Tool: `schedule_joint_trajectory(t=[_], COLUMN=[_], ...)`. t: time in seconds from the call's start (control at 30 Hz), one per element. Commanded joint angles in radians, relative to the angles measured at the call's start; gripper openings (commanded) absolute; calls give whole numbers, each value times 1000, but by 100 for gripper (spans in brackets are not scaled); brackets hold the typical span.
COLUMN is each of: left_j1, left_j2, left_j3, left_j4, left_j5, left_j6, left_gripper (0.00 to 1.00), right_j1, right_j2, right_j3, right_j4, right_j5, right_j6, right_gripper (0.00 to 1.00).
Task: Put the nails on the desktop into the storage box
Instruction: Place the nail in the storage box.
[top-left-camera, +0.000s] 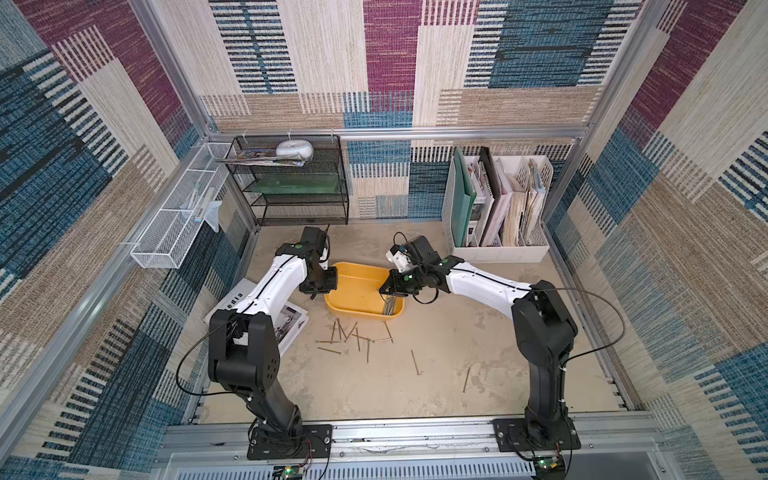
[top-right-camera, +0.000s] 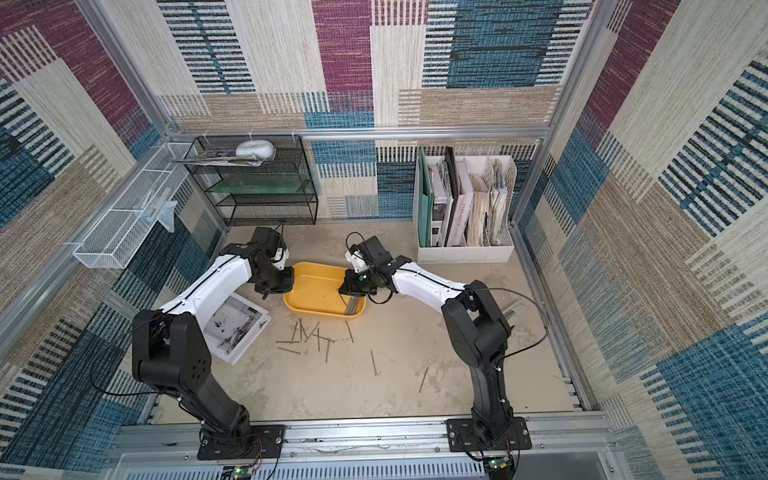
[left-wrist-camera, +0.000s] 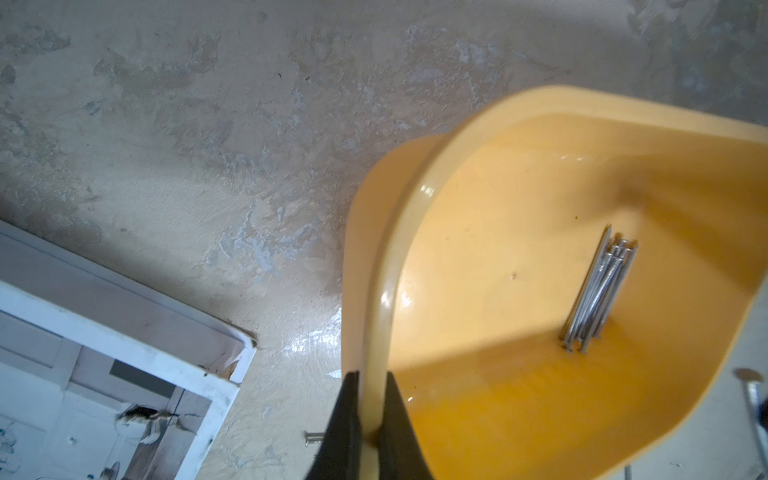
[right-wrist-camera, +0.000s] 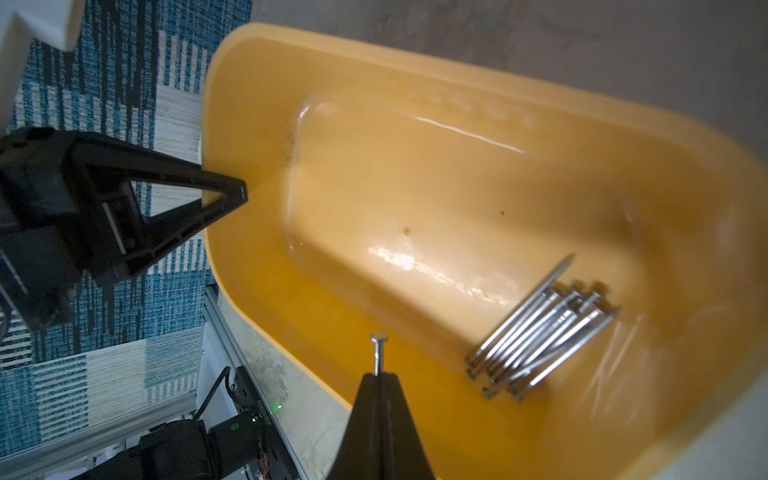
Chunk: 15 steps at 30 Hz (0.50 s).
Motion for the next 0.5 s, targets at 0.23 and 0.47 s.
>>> schedule_joint_trajectory(t=[0.23, 0.47], left_j1=[2, 1], left_j2=[2, 3], left_j3=[12, 12], left_j4=[-1, -2], left_j5=[22, 24], left_j6=[5, 6], left_gripper=[0, 0], right_j1=[27, 11], right_j2=[118, -30], right_j3=[-16, -49], right_j4=[264, 80], right_j5=[1, 131], right_j6=[268, 100], right_gripper=[0, 19])
